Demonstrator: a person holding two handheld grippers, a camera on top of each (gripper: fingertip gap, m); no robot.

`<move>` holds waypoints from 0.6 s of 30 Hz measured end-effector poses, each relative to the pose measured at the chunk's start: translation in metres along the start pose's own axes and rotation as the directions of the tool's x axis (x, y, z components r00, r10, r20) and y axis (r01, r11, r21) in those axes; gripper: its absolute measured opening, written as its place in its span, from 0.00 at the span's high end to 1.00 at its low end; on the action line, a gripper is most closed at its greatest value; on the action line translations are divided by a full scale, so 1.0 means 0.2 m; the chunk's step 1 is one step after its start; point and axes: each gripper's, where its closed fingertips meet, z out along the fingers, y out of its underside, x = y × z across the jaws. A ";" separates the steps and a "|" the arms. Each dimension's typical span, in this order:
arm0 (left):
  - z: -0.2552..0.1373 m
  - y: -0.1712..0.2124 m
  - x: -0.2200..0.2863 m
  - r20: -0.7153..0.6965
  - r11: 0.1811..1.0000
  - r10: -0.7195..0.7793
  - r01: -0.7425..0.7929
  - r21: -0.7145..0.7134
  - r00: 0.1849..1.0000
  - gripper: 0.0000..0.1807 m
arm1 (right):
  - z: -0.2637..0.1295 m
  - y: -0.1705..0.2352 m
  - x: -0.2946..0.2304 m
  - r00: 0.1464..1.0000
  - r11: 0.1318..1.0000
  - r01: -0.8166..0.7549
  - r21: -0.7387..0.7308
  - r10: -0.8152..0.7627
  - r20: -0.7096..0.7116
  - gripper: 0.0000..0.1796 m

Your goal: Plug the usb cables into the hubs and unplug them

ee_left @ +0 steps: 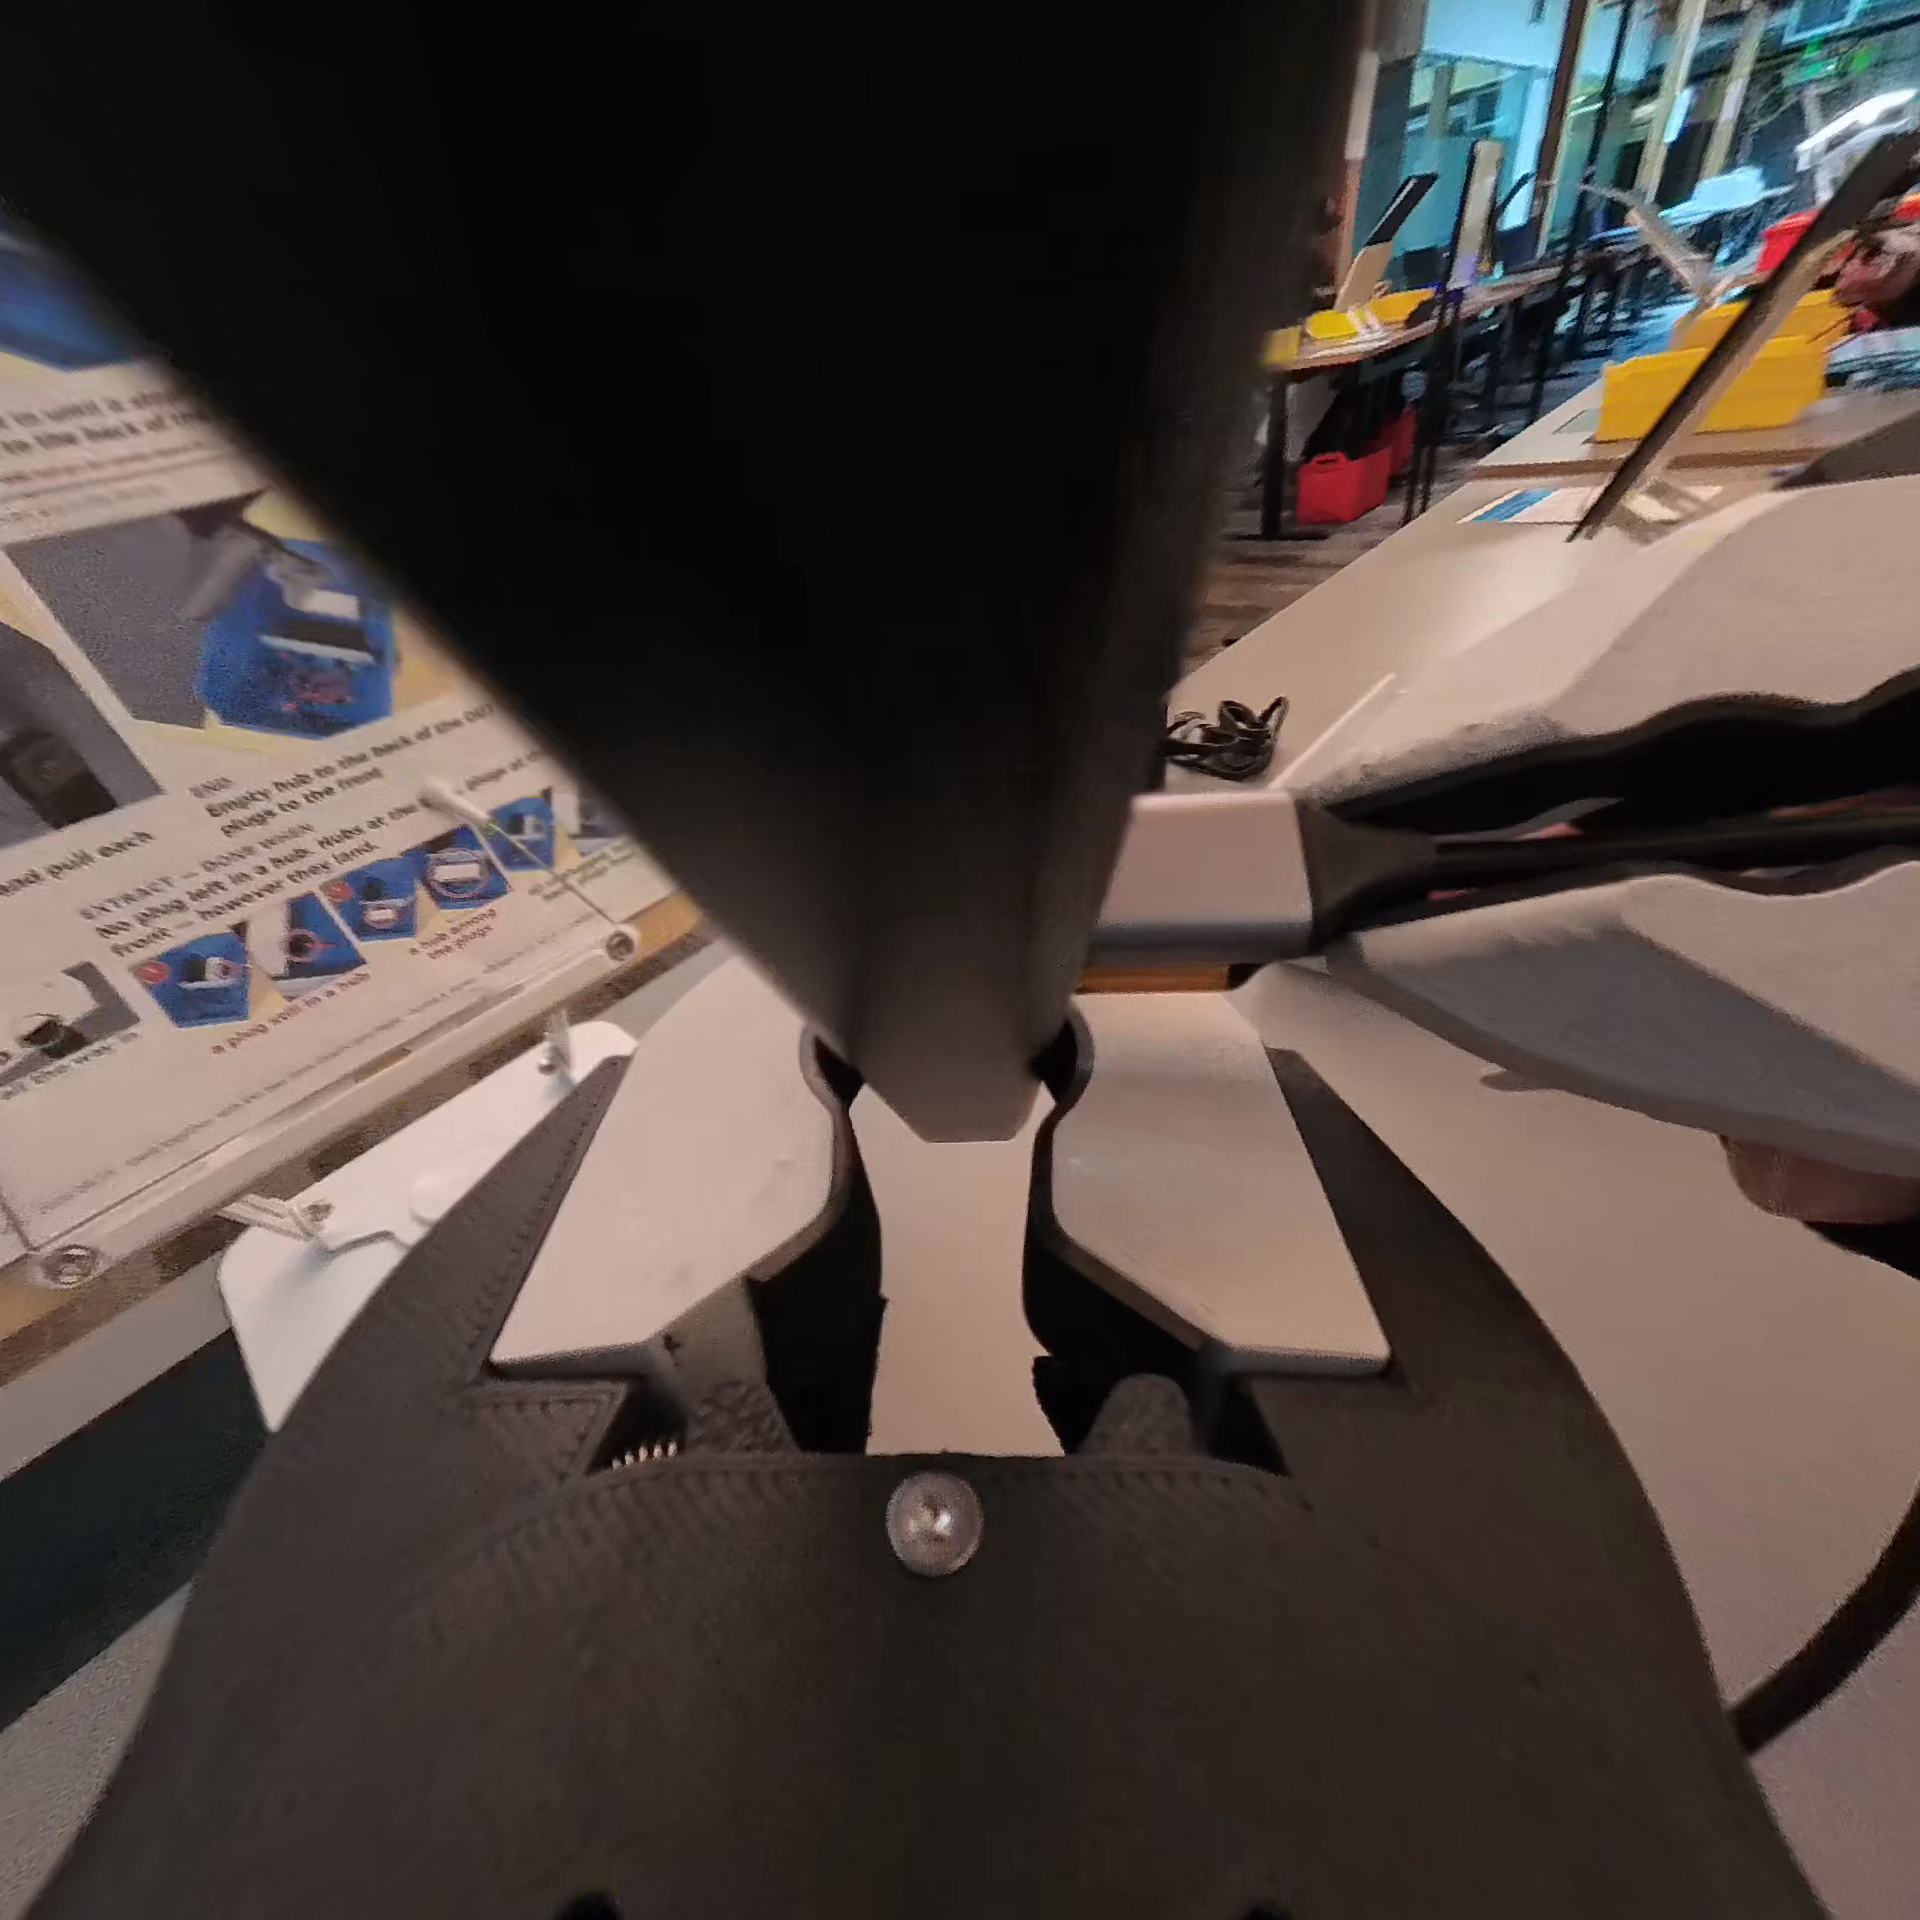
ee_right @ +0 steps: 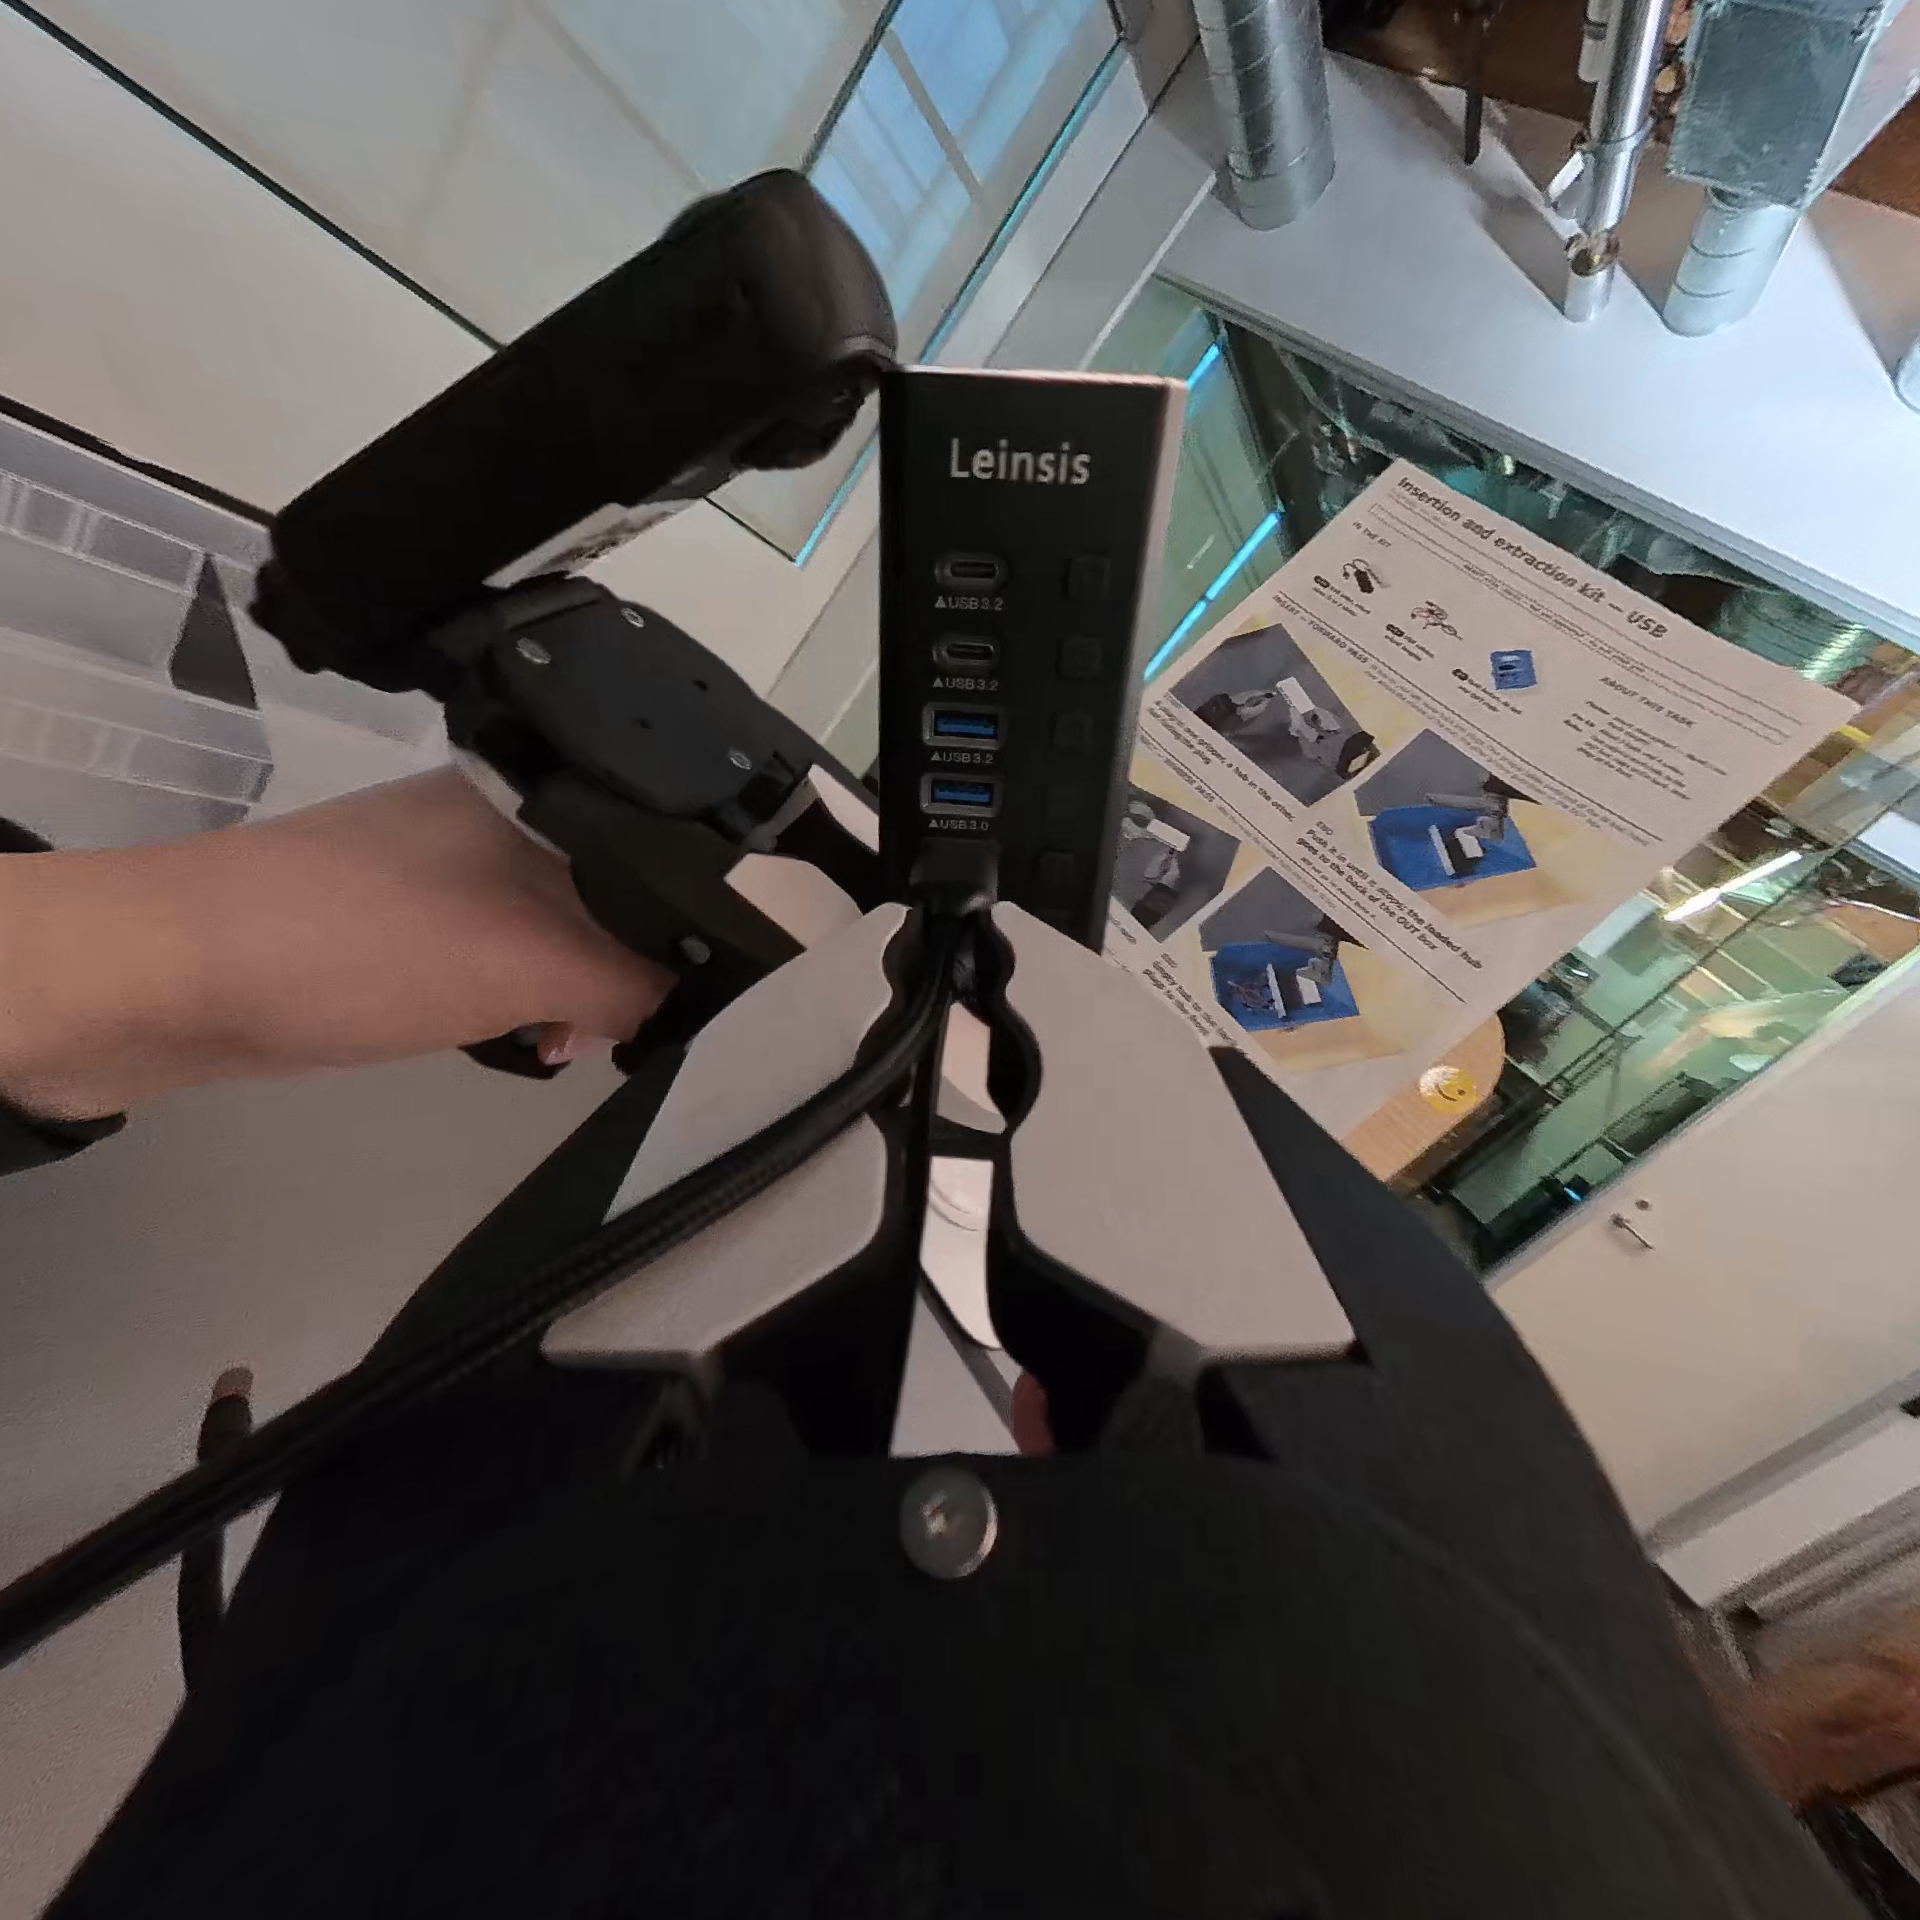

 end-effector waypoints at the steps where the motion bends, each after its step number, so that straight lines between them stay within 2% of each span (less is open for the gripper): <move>1: -0.01 0.00 0.00 -0.011 1.000 -0.003 0.003 -0.012 1.000 0.84 | 0.00 0.00 0.00 1.000 1.000 -0.009 0.002 0.009 0.020 0.92; 3: -0.03 0.01 -0.01 -0.020 0.999 -0.013 0.012 -0.037 1.000 0.84 | -0.01 -0.01 0.01 0.999 1.000 -0.021 0.012 0.021 0.033 0.82; 8: -0.14 -0.03 -0.12 -0.025 0.991 -0.136 0.136 0.004 0.990 0.84 | -0.08 -0.06 0.04 0.997 1.000 0.023 0.021 -0.024 0.077 0.80; 12: -0.21 -0.01 -0.07 -0.181 0.992 -0.126 0.123 -0.027 0.975 0.84 | -0.17 -0.06 0.02 0.977 0.999 -0.030 -0.026 0.034 0.212 0.81; 15: -0.22 0.01 0.11 -0.362 0.991 -0.121 0.094 -0.091 0.924 0.84 | -0.21 -0.07 0.04 0.939 0.981 -0.193 -0.004 0.186 0.288 0.81; 18: -0.19 0.02 0.29 -0.500 0.992 -0.096 0.043 -0.117 0.861 0.84 | -0.22 -0.09 0.08 0.850 0.903 -0.428 0.021 0.395 0.350 0.79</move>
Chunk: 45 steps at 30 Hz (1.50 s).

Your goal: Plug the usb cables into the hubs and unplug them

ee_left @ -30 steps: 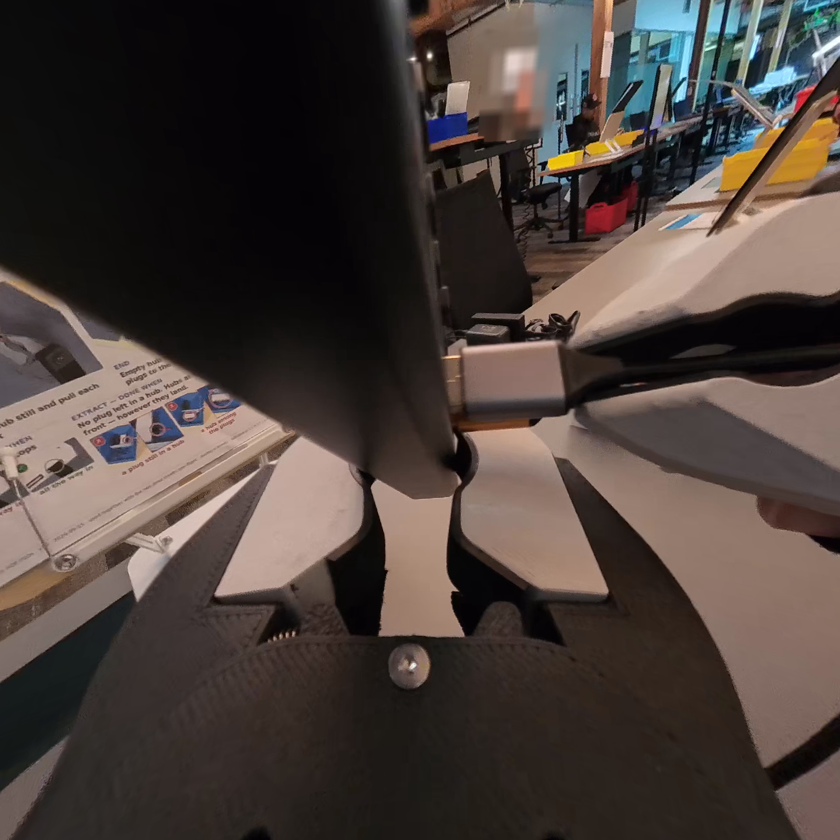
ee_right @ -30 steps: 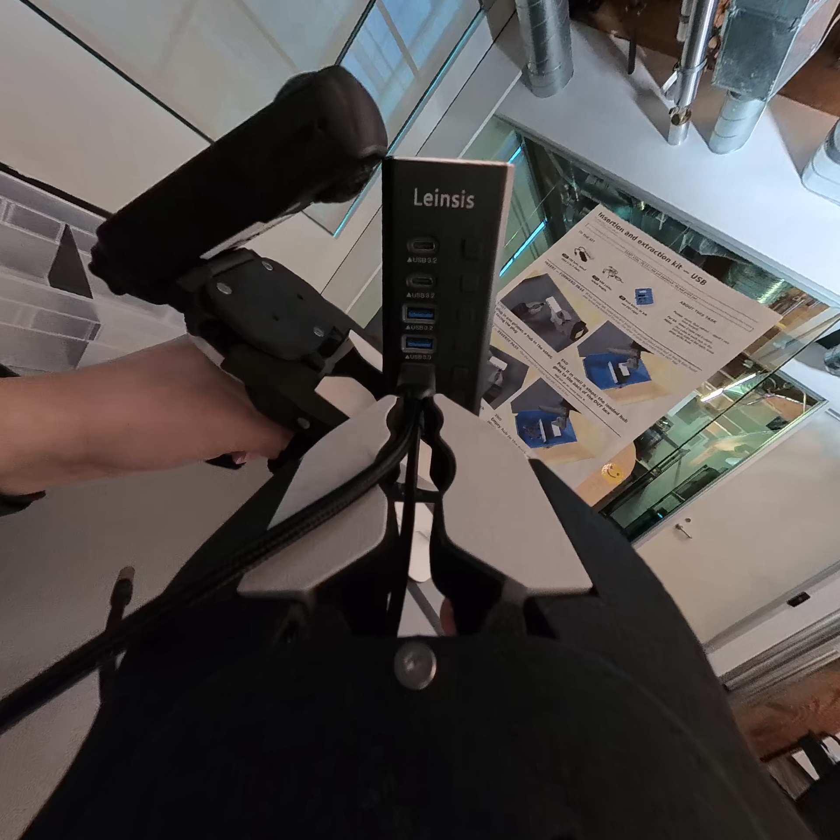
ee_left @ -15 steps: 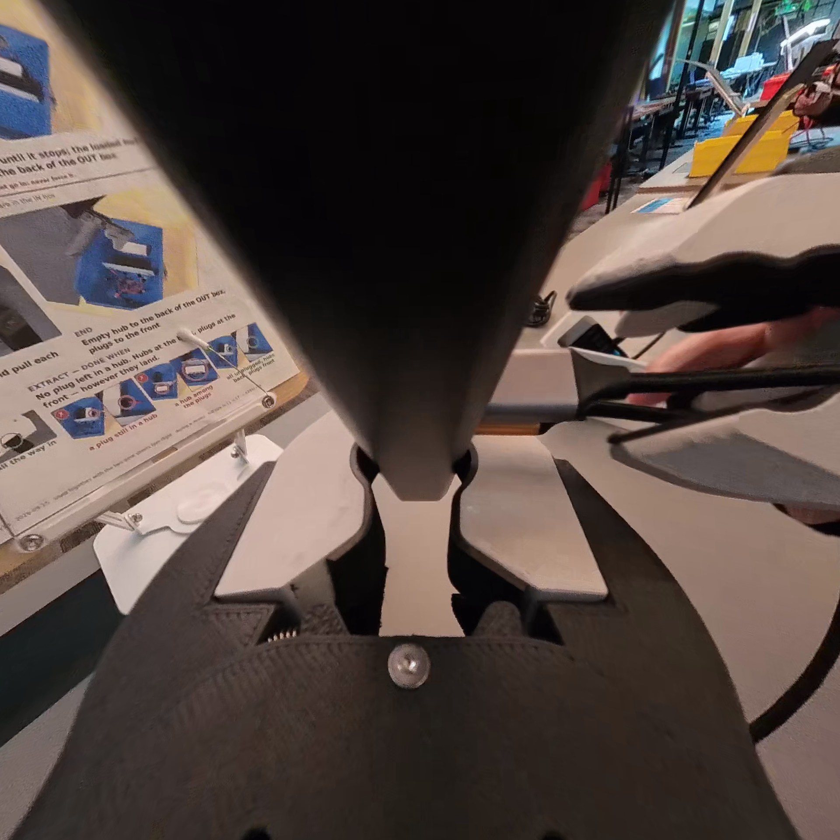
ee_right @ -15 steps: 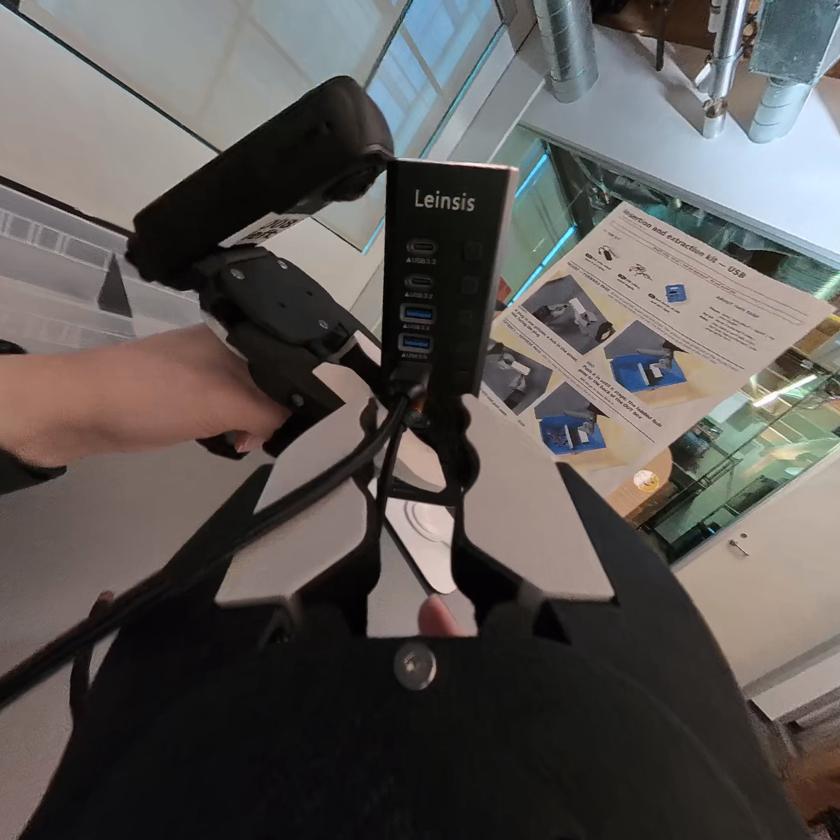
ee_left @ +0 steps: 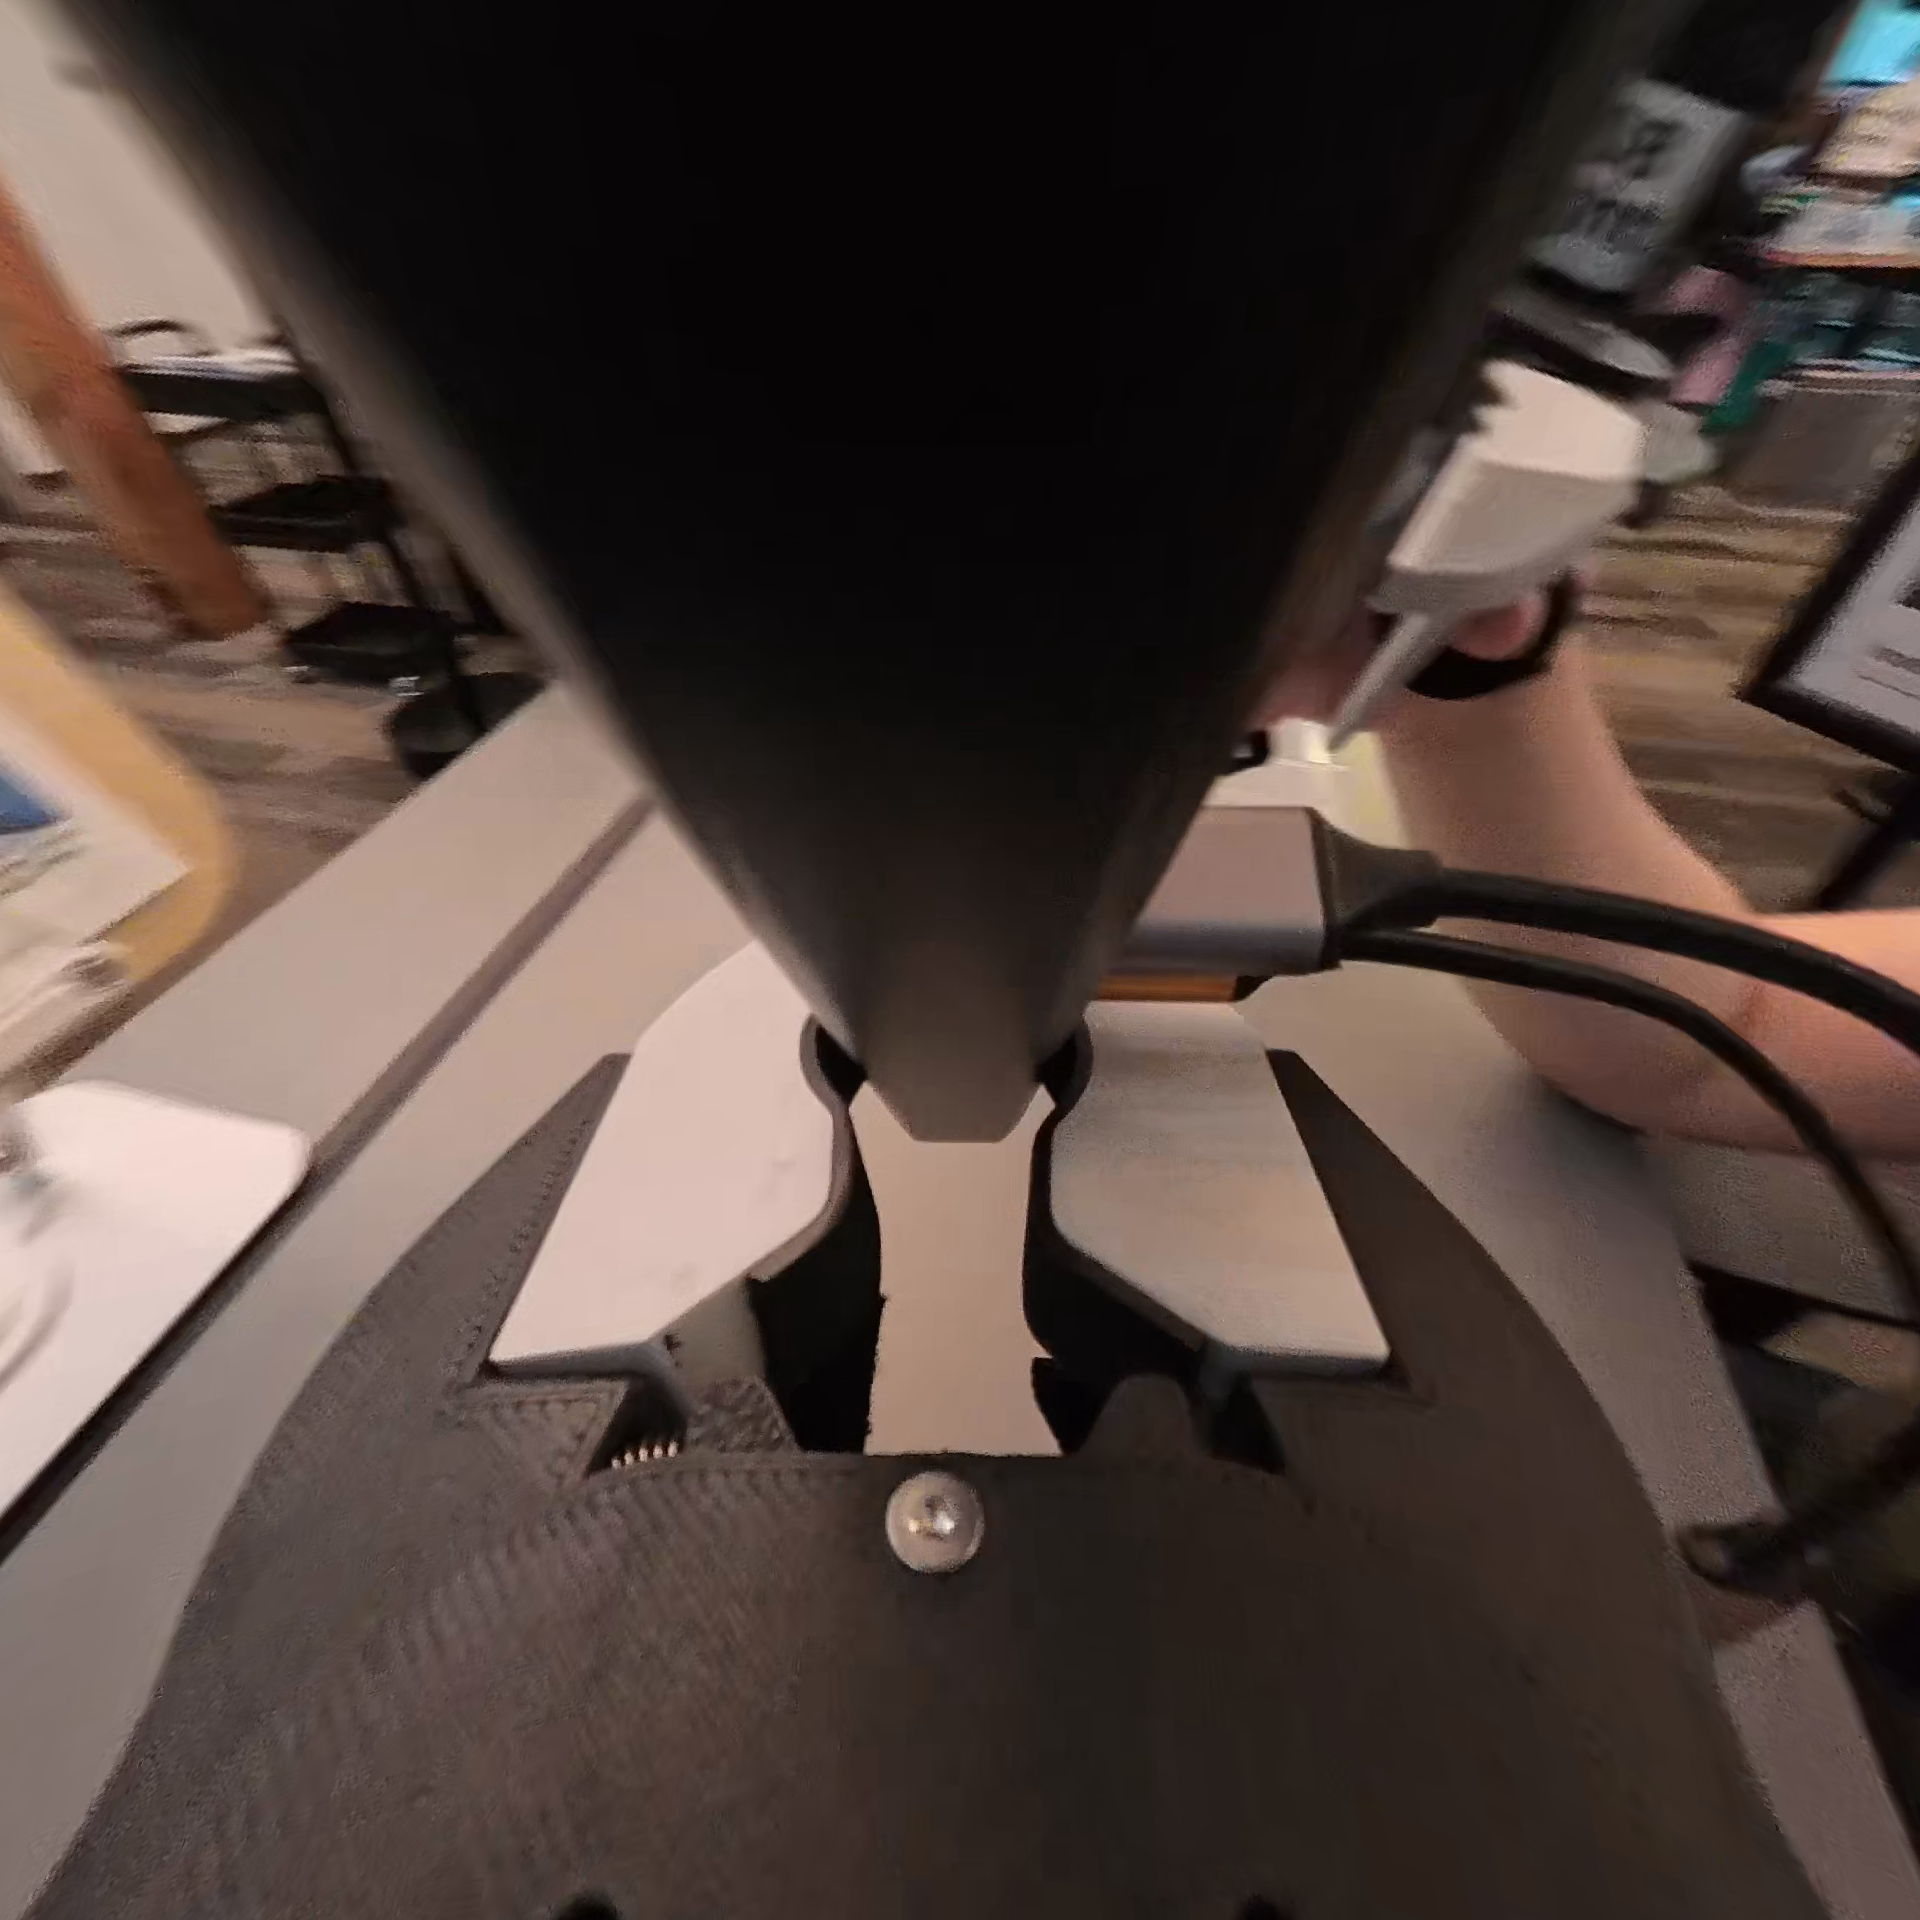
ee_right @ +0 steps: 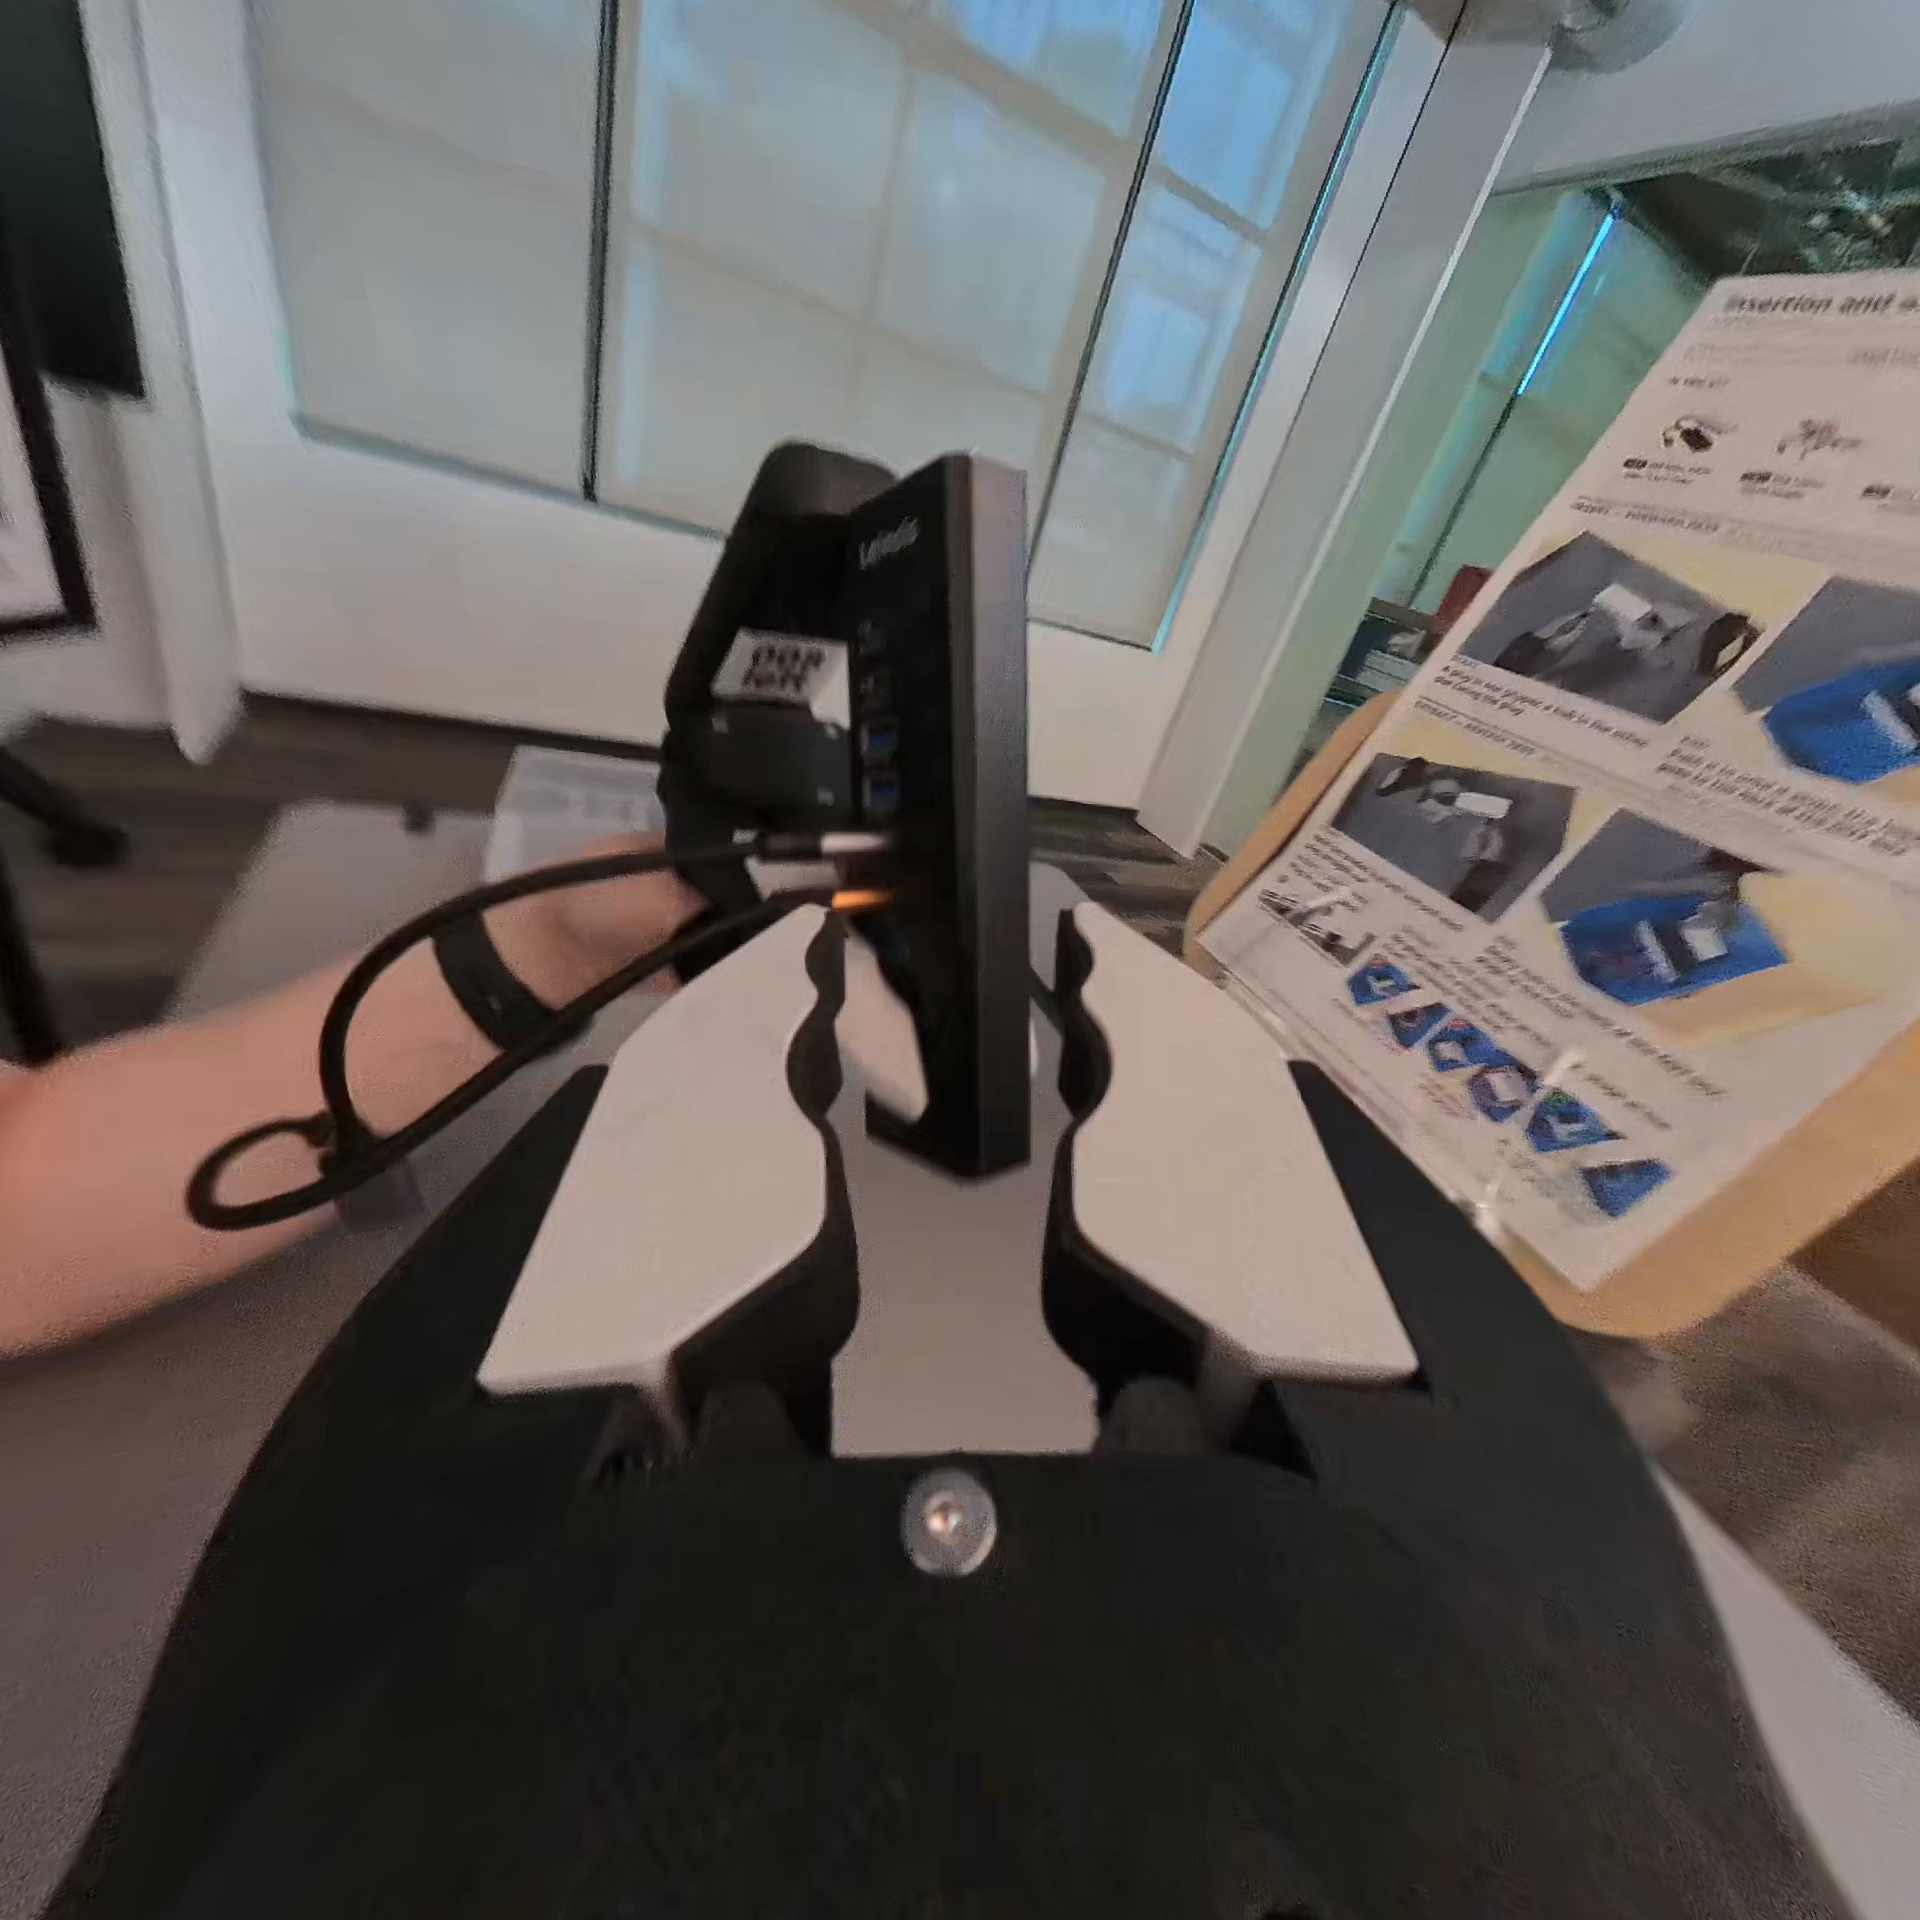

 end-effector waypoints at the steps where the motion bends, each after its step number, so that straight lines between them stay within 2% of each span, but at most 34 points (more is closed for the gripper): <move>1: 0.04 0.00 0.05 -0.057 1.000 -0.003 0.002 -0.002 0.998 0.84 | 0.00 0.00 0.01 0.999 0.999 -0.047 0.021 0.046 0.014 0.77; 5: 0.15 0.03 0.20 -0.211 0.998 -0.025 0.011 -0.067 0.977 0.84 | 0.01 0.06 0.01 0.979 0.982 -0.188 -0.020 0.189 0.078 0.70; 8: 0.22 0.11 0.24 -0.238 0.986 -0.029 -0.011 -0.164 0.971 0.84 | 0.03 0.07 -0.02 0.944 0.955 -0.294 -0.046 0.298 0.145 0.77; 10: 0.25 0.14 0.27 -0.265 0.980 -0.035 -0.019 -0.200 0.964 0.84 | 0.04 0.13 -0.06 0.924 0.937 -0.319 -0.139 0.340 0.176 0.83; 11: 0.27 0.15 0.28 -0.270 0.978 -0.036 -0.022 -0.209 0.962 0.84 | 0.04 0.18 -0.07 0.924 0.932 -0.303 -0.199 0.338 0.177 0.82; 14: 0.27 0.14 0.30 -0.299 0.983 -0.036 -0.020 -0.184 0.954 0.84 | 0.03 0.19 -0.08 0.905 0.915 -0.317 -0.248 0.370 0.210 0.83; 17: 0.28 0.12 0.27 -0.272 0.989 -0.043 0.003 -0.146 0.961 0.82 | 0.03 0.18 -0.06 0.911 0.919 -0.317 -0.235 0.363 0.193 0.84; 20: 0.25 0.14 0.16 -0.171 0.987 -0.081 0.055 -0.151 0.982 0.74 | 0.04 0.24 0.00 0.937 0.920 -0.297 -0.257 0.332 0.106 0.84; 24: 0.12 0.19 0.00 -0.074 0.978 -0.149 0.136 -0.159 0.986 0.76 | -0.03 0.23 0.12 0.935 0.915 -0.344 -0.209 0.354 0.008 0.84; 26: 0.04 0.19 -0.06 -0.024 0.973 -0.185 0.180 -0.143 0.982 0.77 | -0.14 0.17 0.22 0.940 0.926 -0.339 -0.163 0.326 -0.103 0.84; 29: -0.06 0.20 -0.10 0.026 0.974 -0.176 0.178 -0.142 0.984 0.79 | -0.43 0.08 0.42 0.906 0.953 -0.275 -0.127 0.212 -0.366 0.84; 32: -0.10 0.16 -0.11 0.042 0.979 -0.164 0.168 -0.114 0.986 0.80 | -0.79 0.05 0.71 0.794 0.938 -0.285 -0.199 0.115 -0.597 0.84; 35: -0.09 0.14 -0.09 0.012 0.982 -0.168 0.168 -0.089 0.986 0.81 | -1.18 0.08 1.00 0.662 0.895 -0.291 -0.337 -0.066 -0.746 0.84; 37: -0.08 0.14 -0.09 0.007 0.982 -0.164 0.164 -0.098 0.986 0.81 | -1.41 0.16 1.13 0.606 0.842 -0.319 -0.435 -0.172 -0.777 0.84; 41: -0.06 0.13 -0.07 -0.006 0.982 -0.157 0.155 -0.104 0.988 0.81 | -1.68 0.37 1.20 0.586 0.724 -0.431 -0.538 -0.228 -0.777 0.84; 45: -0.03 0.14 -0.06 -0.007 0.980 -0.156 0.154 -0.122 0.988 0.81 | -1.71 0.64 1.18 0.653 0.611 -0.503 -0.611 -0.194 -0.732 0.84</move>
